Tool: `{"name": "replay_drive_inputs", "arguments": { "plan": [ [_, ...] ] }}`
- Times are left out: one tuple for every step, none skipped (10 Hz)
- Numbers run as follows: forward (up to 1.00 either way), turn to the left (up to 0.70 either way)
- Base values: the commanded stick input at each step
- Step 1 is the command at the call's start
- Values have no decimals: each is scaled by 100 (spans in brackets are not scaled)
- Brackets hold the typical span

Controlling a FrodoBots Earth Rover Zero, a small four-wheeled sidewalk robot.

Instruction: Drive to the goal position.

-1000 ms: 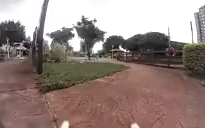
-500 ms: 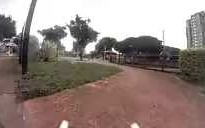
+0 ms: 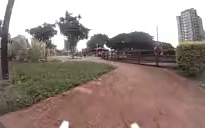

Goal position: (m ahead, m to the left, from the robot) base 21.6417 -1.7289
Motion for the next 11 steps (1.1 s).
{"name": "replay_drive_inputs", "arguments": {
  "plan": [
    [70,-30],
    [70,-30],
    [70,-30],
    [70,-30],
    [70,-30],
    [70,-30],
    [70,-30],
    [70,-30],
    [70,-30],
    [70,-30],
    [70,-30]
  ]
}}
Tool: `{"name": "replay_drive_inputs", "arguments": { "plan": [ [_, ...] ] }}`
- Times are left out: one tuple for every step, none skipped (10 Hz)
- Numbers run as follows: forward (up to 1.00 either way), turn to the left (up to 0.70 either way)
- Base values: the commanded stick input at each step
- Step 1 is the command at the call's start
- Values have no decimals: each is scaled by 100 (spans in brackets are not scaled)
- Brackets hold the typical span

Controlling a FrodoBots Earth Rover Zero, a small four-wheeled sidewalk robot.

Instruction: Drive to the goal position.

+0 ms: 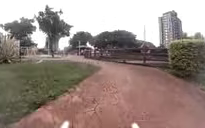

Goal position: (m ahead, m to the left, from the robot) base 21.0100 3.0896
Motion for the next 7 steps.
{"name": "replay_drive_inputs", "arguments": {
  "plan": [
    [70,-30],
    [70,-31],
    [70,-30],
    [70,-30],
    [70,-30],
    [70,-30],
    [70,-30]
  ]
}}
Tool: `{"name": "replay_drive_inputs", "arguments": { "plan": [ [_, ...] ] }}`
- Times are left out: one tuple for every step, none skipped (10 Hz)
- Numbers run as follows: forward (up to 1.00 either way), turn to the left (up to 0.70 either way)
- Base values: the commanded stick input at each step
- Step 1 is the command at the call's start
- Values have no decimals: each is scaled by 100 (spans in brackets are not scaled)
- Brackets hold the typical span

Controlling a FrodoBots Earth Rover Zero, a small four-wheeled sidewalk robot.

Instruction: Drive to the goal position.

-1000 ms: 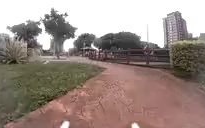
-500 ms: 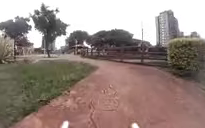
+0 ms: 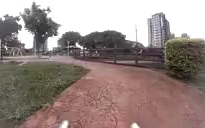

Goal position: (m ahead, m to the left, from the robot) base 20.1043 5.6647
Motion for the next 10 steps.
{"name": "replay_drive_inputs", "arguments": {
  "plan": [
    [70,-30],
    [70,-28],
    [70,-25],
    [70,0],
    [70,0],
    [70,0],
    [70,0],
    [70,0],
    [70,0],
    [70,0]
  ]
}}
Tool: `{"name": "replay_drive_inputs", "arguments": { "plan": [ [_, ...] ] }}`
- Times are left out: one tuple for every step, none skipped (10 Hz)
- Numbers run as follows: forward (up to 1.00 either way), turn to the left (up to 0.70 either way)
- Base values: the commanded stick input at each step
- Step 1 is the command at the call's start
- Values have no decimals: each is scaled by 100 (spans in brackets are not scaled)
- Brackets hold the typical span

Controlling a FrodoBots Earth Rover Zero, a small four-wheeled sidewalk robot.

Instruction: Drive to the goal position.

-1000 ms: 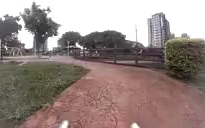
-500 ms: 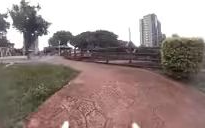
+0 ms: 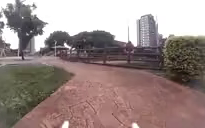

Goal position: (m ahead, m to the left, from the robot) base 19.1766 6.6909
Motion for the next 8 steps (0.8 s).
{"name": "replay_drive_inputs", "arguments": {
  "plan": [
    [70,0],
    [70,0],
    [70,0],
    [70,0],
    [70,0],
    [70,2],
    [70,2],
    [70,2]
  ]
}}
